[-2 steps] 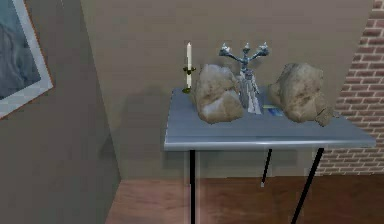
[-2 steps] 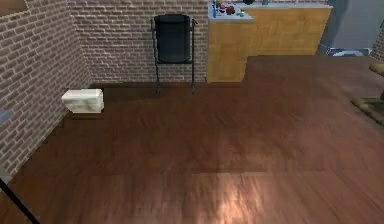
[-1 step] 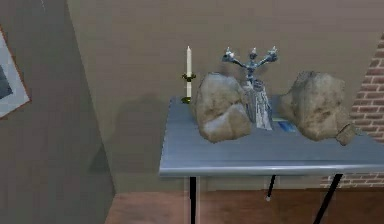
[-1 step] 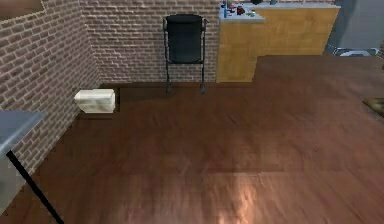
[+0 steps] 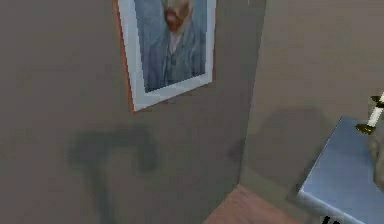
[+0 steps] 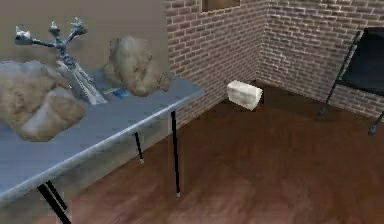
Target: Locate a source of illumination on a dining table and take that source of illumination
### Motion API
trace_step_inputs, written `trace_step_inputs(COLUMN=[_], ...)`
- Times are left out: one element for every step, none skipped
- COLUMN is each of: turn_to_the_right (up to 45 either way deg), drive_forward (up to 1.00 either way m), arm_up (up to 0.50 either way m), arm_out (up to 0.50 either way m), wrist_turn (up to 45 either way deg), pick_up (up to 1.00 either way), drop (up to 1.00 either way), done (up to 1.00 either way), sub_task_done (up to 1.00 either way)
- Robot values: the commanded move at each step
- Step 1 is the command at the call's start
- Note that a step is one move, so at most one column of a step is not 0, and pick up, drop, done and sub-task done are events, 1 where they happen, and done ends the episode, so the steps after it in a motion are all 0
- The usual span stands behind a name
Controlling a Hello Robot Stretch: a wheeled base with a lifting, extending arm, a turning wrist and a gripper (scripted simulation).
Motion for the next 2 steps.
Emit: trace_step_inputs(turn_to_the_right=[-42.0, -3.0], drive_forward=[0.00, 0.00], arm_up=[0.00, 0.00], arm_out=[0.00, 0.00], wrist_turn=[0.0, 0.0], pick_up=[0.00, 0.00], drop=[0.00, 0.00], done=[0.00, 0.00], sub_task_done=[0.00, 0.00])
